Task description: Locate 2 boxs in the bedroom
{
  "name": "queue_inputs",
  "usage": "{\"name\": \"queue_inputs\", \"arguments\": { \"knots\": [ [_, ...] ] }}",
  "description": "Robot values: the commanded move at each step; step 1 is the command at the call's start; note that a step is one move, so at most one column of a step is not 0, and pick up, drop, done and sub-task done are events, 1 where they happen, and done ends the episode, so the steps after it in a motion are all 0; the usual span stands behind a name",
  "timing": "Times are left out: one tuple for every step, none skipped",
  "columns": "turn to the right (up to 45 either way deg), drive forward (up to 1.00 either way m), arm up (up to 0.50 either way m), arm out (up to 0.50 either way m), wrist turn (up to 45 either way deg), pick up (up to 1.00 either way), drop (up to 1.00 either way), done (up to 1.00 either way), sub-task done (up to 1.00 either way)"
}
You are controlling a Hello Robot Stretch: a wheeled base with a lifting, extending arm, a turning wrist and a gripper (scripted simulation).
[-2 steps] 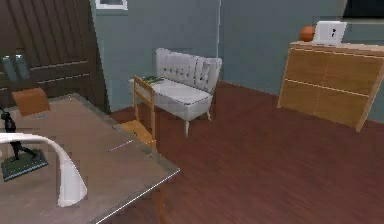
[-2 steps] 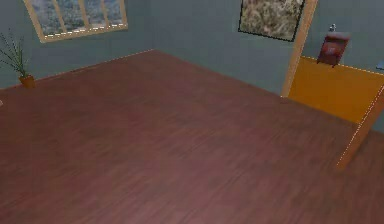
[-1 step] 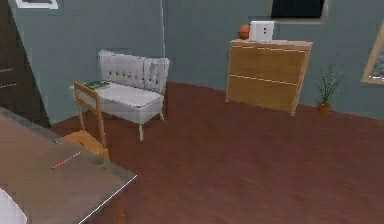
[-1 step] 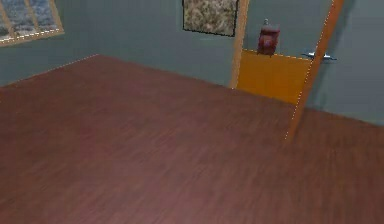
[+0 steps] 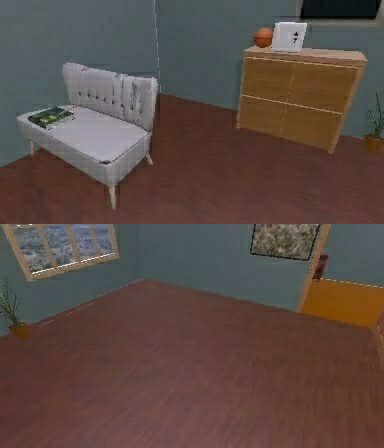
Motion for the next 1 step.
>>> {"name": "queue_inputs", "arguments": {
  "knots": [
    [15.0,0.0,0.0,0.0,0.0,0.0,0.0,0.0,0.0]
  ]
}}
